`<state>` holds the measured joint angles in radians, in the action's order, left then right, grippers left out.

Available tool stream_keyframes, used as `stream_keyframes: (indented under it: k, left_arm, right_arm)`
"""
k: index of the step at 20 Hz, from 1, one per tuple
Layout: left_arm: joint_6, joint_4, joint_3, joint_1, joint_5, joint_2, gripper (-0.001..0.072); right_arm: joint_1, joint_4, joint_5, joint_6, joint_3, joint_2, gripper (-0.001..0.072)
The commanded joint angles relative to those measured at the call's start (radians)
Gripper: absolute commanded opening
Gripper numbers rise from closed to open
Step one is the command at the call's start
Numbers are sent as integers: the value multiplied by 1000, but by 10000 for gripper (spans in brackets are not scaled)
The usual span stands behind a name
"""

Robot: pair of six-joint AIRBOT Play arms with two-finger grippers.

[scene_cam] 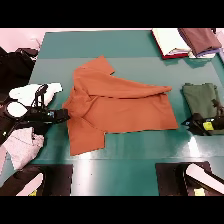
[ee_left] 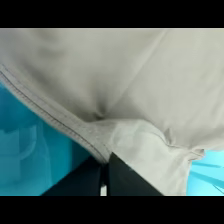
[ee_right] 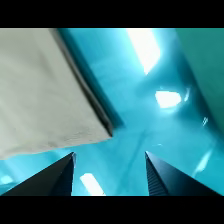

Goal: Fold the shirts.

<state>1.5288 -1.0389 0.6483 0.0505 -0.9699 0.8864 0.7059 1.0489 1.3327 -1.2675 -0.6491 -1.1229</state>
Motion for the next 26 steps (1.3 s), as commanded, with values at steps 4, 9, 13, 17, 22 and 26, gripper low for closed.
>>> stream_keyframes:
  k: [4, 9, 13, 17, 22, 26]
  left_arm:
    - [0, 0, 6, 1, 0, -2, 24]
    - [-4, 0, 65, 1, -29, -7, 23]
    - [-11, -1, 358, 1, -55, -112, 23]
    - [-37, -42, 835, 1, -56, -199, 23]
    - [-35, -113, 1318, 1, -37, -208, 22]
    - [-35, -164, 1402, 1, -8, -204, 22]
  right_arm:
    - [-161, -148, -151, 20, 51, -127, 428]
    - [-354, -158, -180, 29, -43, -65, 20]
    - [-399, -160, -119, 29, -302, 116, 20]
    - [-370, -158, -131, 29, -685, 282, 20]
    - [-229, -158, -126, 27, -1072, 373, 20]
    - [-116, -158, -56, 22, -1228, 359, 20]
